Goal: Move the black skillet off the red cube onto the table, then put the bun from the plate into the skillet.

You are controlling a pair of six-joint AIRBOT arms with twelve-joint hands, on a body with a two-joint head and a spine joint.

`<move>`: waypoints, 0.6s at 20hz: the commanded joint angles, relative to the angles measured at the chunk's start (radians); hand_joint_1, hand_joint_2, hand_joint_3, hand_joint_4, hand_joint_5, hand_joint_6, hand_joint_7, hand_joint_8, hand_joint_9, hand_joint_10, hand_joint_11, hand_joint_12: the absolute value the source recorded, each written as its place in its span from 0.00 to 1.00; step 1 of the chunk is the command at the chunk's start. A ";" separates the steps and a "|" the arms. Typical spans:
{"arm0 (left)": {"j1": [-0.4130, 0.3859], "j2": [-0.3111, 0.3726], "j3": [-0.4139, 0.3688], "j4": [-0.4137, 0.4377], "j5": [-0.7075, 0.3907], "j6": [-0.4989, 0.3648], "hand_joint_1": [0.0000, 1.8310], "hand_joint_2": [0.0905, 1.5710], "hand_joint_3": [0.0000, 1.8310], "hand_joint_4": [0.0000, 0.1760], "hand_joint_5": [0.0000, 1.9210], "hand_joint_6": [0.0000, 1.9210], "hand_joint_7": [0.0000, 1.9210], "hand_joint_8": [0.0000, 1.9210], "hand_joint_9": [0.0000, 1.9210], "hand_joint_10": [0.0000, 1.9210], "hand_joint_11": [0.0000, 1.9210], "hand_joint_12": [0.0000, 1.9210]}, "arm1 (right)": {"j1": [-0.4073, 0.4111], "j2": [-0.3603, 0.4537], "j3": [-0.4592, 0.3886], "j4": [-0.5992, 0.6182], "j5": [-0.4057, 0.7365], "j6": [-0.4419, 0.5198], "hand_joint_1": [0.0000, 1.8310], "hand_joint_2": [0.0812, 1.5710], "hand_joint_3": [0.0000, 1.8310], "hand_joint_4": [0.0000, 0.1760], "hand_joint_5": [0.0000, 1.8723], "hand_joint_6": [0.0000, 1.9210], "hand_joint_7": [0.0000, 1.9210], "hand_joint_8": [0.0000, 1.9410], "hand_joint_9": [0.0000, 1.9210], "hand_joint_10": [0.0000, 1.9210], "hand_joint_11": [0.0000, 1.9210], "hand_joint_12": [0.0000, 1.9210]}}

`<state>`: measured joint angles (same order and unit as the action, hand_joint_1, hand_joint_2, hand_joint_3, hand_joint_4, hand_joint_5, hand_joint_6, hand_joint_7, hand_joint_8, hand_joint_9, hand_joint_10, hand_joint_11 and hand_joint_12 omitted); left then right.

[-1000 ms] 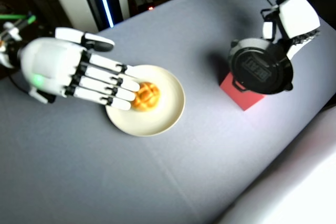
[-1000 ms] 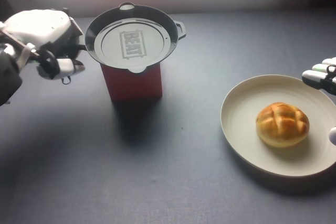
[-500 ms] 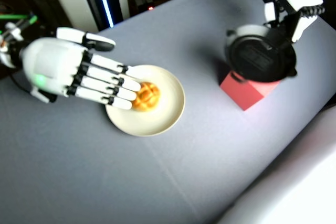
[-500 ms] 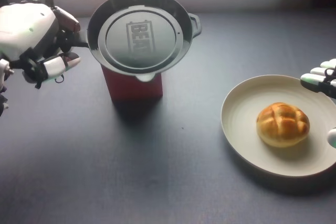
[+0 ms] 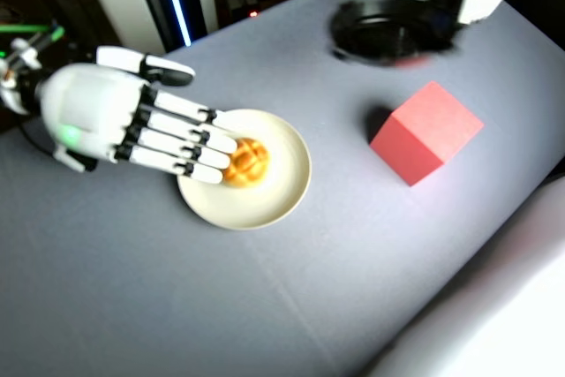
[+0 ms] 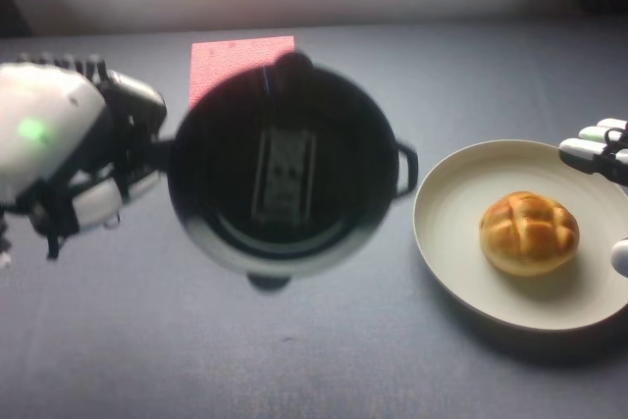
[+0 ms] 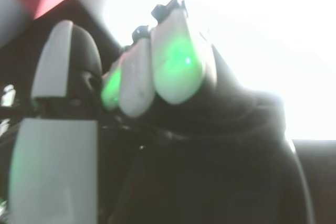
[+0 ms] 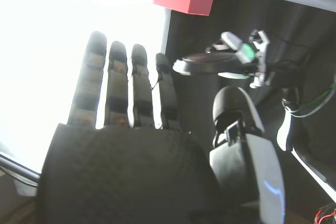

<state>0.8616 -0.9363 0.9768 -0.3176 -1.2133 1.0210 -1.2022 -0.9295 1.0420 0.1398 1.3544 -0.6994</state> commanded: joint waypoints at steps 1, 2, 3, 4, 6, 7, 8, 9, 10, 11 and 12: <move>0.007 0.017 -0.007 0.024 -0.144 -0.011 0.79 0.76 0.00 0.00 0.70 1.00 0.79 1.00 0.86 1.00 0.87 1.00 | 0.003 0.002 0.004 0.014 0.120 0.010 0.00 0.84 0.00 0.28 0.12 0.00 0.11 0.00 0.11 0.00 0.14 0.02; 0.032 0.020 -0.025 0.032 -0.145 -0.014 0.73 0.77 0.00 0.00 0.71 1.00 0.78 1.00 0.84 1.00 0.86 1.00 | 0.003 0.002 0.004 0.014 0.120 0.010 0.00 0.83 0.00 0.21 0.12 0.00 0.11 0.00 0.11 0.00 0.13 0.02; 0.068 0.022 -0.043 0.032 -0.139 -0.014 0.71 0.78 0.00 0.00 0.69 1.00 0.77 1.00 0.84 1.00 0.85 1.00 | 0.003 0.002 0.004 0.014 0.120 0.010 0.00 0.83 0.00 0.09 0.13 0.00 0.11 0.00 0.11 0.00 0.13 0.01; 0.074 0.022 -0.045 0.030 -0.135 -0.014 0.71 0.78 0.00 0.00 0.69 1.00 0.77 1.00 0.84 1.00 0.85 1.00 | 0.003 0.002 0.004 0.014 0.120 0.010 0.00 0.83 0.00 0.09 0.13 0.00 0.11 0.00 0.11 0.00 0.13 0.01; 0.111 0.011 -0.048 -0.003 -0.093 -0.014 0.72 0.78 0.00 0.00 0.65 1.00 0.75 1.00 0.83 1.00 0.85 1.00 | 0.003 0.002 0.004 0.014 0.120 0.011 0.00 0.84 0.00 0.13 0.13 0.00 0.11 0.00 0.11 0.00 0.15 0.02; 0.119 0.005 -0.045 -0.011 -0.078 -0.014 0.70 0.78 0.00 0.00 0.67 1.00 0.76 1.00 0.83 1.00 0.84 1.00 | 0.003 0.002 0.004 0.014 0.120 0.013 0.00 0.84 0.00 0.14 0.13 0.00 0.11 0.00 0.11 0.00 0.15 0.02; 0.124 -0.003 -0.040 -0.023 -0.055 -0.013 0.70 0.77 0.00 0.00 0.65 1.00 0.75 1.00 0.82 1.00 0.83 1.00 | 0.003 0.002 0.004 0.014 0.120 0.018 0.00 0.84 0.00 0.09 0.13 0.00 0.11 0.00 0.12 0.00 0.14 0.02; 0.125 -0.011 -0.034 -0.036 -0.034 -0.004 0.70 0.77 0.00 0.00 0.65 1.00 0.75 1.00 0.82 1.00 0.83 1.00 | 0.003 0.002 0.005 0.014 0.121 0.021 0.00 0.84 0.00 0.09 0.13 0.00 0.11 0.00 0.12 0.00 0.14 0.02; 0.124 -0.019 -0.027 -0.049 -0.013 0.013 0.70 0.73 0.00 0.00 0.62 1.00 0.70 1.00 0.77 1.00 0.80 1.00 | 0.003 0.002 0.006 0.014 0.121 0.021 0.00 0.83 0.00 0.13 0.13 0.00 0.11 0.00 0.11 0.00 0.14 0.02; 0.121 -0.024 -0.024 -0.060 0.002 0.030 0.67 0.70 0.00 0.00 0.59 1.00 0.63 1.00 0.71 1.00 0.75 1.00 | 0.003 0.002 0.007 0.014 0.121 0.021 0.00 0.83 0.00 0.16 0.13 0.00 0.11 0.00 0.11 0.00 0.15 0.02; 0.118 -0.026 -0.022 -0.072 0.018 0.051 0.66 0.66 0.00 0.00 0.49 1.00 0.47 1.00 0.56 1.00 0.61 1.00 | 0.003 0.002 0.007 0.014 0.121 0.021 0.00 0.83 0.00 0.19 0.13 0.00 0.11 0.00 0.12 0.00 0.16 0.02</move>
<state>0.9905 -0.9630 0.9493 -0.4023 -1.0889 1.0691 -1.2022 -0.9295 1.0451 0.1417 1.3548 -0.6876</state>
